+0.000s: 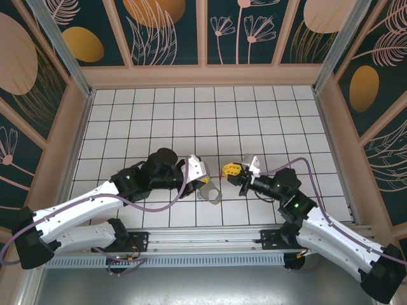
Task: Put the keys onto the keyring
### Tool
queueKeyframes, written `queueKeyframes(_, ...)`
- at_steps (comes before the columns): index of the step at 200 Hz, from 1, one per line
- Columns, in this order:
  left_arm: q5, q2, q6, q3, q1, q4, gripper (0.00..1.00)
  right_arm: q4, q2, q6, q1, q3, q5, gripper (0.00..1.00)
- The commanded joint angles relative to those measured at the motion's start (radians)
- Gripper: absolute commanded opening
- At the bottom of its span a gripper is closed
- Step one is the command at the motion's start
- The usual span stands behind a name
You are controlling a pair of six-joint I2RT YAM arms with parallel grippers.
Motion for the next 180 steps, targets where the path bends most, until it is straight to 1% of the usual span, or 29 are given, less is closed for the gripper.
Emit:
queueKeyframes(1, -0.012, -0.024, 0.009, 0.013, 0.006, 0.014, 0.0, -0.059, 0.027, 0.033, 0.008, 0.033, 0.131, 0.0)
queueKeyframes(39, -0.018, -0.043, 0.007, 0.004, 0.005, 0.023, 0.0, -0.047, 0.055, 0.128, 0.008, -0.011, 0.239, 0.0)
queueKeyframes(82, -0.009, -0.059, -0.002, -0.014, 0.006, 0.039, 0.0, -0.042, 0.164, 0.278, 0.008, -0.056, 0.336, 0.0)
queueKeyframes(121, -0.006, -0.075, -0.002, -0.017, 0.006, 0.038, 0.0, 0.02, 0.271, 0.326, 0.008, -0.086, 0.308, 0.0)
queueKeyframes(180, 0.003, -0.072, 0.005, -0.021, 0.006, 0.041, 0.0, 0.076, 0.348, 0.345, 0.008, -0.123, 0.27, 0.0)
